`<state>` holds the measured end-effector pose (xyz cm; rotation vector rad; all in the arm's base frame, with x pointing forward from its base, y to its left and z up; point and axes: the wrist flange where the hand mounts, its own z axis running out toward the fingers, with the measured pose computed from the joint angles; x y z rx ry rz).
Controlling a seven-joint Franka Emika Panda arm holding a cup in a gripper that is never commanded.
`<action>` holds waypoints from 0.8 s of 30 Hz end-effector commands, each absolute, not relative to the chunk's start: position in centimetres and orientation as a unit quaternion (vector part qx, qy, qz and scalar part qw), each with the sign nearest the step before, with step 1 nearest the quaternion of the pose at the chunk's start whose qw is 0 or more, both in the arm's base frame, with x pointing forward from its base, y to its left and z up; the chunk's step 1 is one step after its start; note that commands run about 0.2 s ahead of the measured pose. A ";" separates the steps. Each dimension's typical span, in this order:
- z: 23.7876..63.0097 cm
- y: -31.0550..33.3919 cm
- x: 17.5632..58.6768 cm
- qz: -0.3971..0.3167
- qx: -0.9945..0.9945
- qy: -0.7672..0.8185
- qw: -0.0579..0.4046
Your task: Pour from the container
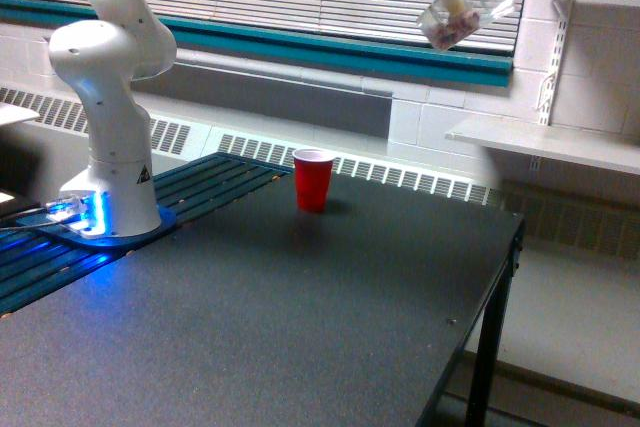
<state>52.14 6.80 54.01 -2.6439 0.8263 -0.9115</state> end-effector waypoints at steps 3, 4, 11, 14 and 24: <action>51.8 10.7 49.1 -0.306 -0.909 0.260 0.110; 51.5 11.0 48.7 -0.305 -0.911 0.257 0.109; 48.3 13.6 46.0 -0.283 -0.922 0.243 0.104; 47.3 14.6 44.9 -0.277 -0.926 0.236 0.100; 43.1 17.3 41.0 -0.247 -0.939 0.223 0.089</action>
